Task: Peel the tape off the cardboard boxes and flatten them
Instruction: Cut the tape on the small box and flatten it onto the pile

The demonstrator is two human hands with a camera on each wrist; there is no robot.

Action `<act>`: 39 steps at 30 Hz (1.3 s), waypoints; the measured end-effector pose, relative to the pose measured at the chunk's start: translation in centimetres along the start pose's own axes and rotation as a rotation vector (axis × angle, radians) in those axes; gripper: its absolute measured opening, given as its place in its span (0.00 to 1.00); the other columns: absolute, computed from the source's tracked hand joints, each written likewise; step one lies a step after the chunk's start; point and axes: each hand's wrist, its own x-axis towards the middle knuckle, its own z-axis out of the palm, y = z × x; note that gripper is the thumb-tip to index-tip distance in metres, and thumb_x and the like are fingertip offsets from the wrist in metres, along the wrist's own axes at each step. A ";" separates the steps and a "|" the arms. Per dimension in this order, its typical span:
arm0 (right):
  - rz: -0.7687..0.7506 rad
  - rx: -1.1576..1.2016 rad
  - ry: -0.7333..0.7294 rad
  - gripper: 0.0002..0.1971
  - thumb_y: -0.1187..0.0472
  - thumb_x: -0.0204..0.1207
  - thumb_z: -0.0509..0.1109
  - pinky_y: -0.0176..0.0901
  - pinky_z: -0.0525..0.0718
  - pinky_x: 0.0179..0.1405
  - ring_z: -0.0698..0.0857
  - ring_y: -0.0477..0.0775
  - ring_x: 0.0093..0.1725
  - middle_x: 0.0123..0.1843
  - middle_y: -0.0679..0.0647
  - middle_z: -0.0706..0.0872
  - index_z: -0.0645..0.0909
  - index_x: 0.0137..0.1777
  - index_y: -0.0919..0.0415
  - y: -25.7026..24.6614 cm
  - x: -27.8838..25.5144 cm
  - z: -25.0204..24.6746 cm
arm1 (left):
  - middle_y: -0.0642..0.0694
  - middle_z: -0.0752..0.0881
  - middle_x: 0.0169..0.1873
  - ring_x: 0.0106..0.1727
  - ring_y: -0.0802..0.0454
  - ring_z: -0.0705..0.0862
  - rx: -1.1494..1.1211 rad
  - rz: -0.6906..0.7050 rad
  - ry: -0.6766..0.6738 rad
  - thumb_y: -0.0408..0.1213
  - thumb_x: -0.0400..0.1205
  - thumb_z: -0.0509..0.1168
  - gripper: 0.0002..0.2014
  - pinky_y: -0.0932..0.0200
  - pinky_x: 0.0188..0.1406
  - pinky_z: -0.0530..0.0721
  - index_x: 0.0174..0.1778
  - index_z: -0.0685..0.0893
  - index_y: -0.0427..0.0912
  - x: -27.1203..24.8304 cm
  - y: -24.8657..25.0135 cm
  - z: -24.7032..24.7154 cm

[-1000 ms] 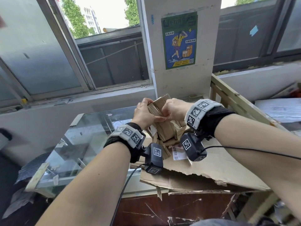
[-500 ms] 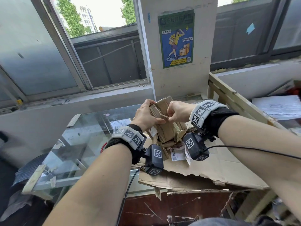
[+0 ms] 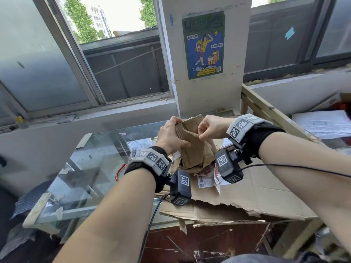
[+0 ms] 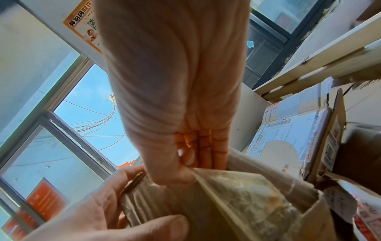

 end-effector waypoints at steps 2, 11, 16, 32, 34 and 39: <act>0.004 0.013 0.010 0.11 0.64 0.70 0.70 0.43 0.69 0.33 0.70 0.48 0.29 0.25 0.50 0.72 0.78 0.27 0.57 0.2 0.0 0.0 | 0.49 0.81 0.60 0.64 0.49 0.77 0.002 0.001 0.005 0.37 0.62 0.84 0.37 0.50 0.66 0.77 0.65 0.75 0.47 0.1 0.1 0.3; -0.037 -0.088 0.132 0.05 0.61 0.73 0.72 0.41 0.80 0.39 0.79 0.46 0.37 0.40 0.49 0.81 0.79 0.46 0.58 0.0 -0.1 0.6 | 0.49 0.80 0.60 0.65 0.48 0.75 0.004 -0.021 0.021 0.40 0.61 0.84 0.37 0.47 0.66 0.77 0.64 0.74 0.50 -0.2 -0.1 0.7; -0.010 -0.095 0.050 0.18 0.48 0.70 0.77 0.41 0.80 0.41 0.81 0.47 0.41 0.46 0.50 0.82 0.79 0.51 0.59 -0.3 -0.2 0.4 | 0.49 0.80 0.58 0.63 0.47 0.76 -0.012 -0.063 0.036 0.41 0.60 0.85 0.37 0.45 0.64 0.79 0.62 0.74 0.52 -0.2 0.4 0.4; -0.061 -0.357 0.260 0.18 0.49 0.74 0.74 0.43 0.72 0.52 0.76 0.56 0.61 0.62 0.57 0.76 0.82 0.59 0.60 -1.0 -0.7 1.4 | 0.44 0.78 0.62 0.67 0.43 0.74 -0.024 -0.054 -0.005 0.39 0.67 0.81 0.32 0.45 0.69 0.74 0.64 0.74 0.50 -0.6 1.0 0.3; -0.094 -0.364 0.272 0.16 0.53 0.78 0.70 0.44 0.72 0.61 0.71 0.57 0.66 0.64 0.58 0.74 0.82 0.62 0.59 -1.1 -0.6 1.5 | 0.42 0.77 0.63 0.67 0.42 0.73 -0.019 -0.076 -0.013 0.39 0.68 0.81 0.33 0.45 0.69 0.73 0.66 0.73 0.51 -0.6 1.0 0.3; -0.073 -0.356 0.241 0.12 0.57 0.77 0.69 0.46 0.71 0.63 0.70 0.59 0.66 0.64 0.61 0.73 0.84 0.58 0.61 -1.2 -0.2 1.6 | 0.43 0.78 0.64 0.68 0.43 0.72 -0.010 -0.076 -0.027 0.41 0.68 0.81 0.34 0.45 0.70 0.73 0.67 0.72 0.51 -0.6 0.9 0.5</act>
